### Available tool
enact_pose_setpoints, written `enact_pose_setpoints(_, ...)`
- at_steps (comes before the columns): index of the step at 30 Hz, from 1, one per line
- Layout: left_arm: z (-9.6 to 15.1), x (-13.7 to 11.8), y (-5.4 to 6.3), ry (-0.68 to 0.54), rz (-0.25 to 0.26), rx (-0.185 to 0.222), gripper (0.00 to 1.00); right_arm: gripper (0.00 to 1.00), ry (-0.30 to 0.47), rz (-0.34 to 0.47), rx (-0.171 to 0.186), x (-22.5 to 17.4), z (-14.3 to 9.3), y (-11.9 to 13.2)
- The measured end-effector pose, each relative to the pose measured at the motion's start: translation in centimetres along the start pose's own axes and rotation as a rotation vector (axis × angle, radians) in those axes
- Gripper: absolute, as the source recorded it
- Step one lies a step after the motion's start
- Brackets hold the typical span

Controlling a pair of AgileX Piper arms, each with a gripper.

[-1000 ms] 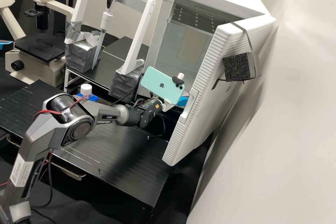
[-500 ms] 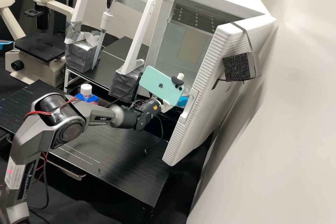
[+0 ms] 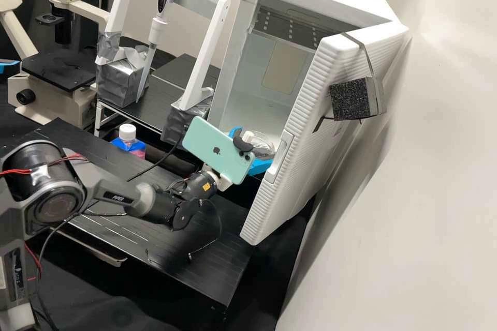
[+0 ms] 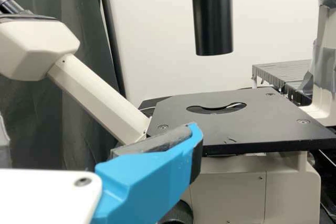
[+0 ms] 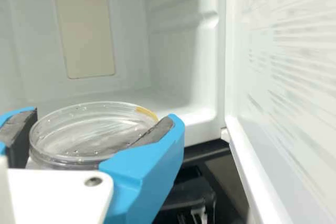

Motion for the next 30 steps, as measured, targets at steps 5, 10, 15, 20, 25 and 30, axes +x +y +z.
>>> enact_pose_setpoints(5, 0.0, 0.0, 0.0, 0.0, 0.0, 0.0, 1.0, 0.0, 0.052, -0.023, 0.015, -3.3, -0.5, -0.9)
enact_pose_setpoints(10, 0.0, 0.0, 0.0, 0.0, 0.0, 0.0, 1.0, 0.0, 0.125, -0.084, 0.006, -6.2, -1.8, -2.8)
enact_pose_setpoints(15, 0.0, 0.0, 0.0, 0.0, 0.0, 0.0, 1.0, 0.0, 0.197, -0.151, -0.004, -8.0, -3.4, -4.5)
enact_pose_setpoints(20, 0.0, 0.0, 0.0, 0.0, 0.0, 0.0, 1.0, 0.0, 0.284, -0.207, -0.008, -9.4, -5.3, -5.9)
enact_pose_setpoints(25, 0.0, 0.0, 0.0, 0.0, 0.0, 0.0, 1.0, 0.0, 0.379, -0.26, -0.02, -10.1, -7.5, -7.0)
enact_pose_setpoints(30, 0.0, 0.0, 0.0, 0.0, 0.0, 0.0, 1.0, 0.0, 0.453, -0.331, -0.045, -11.0, -9.5, -8.7)
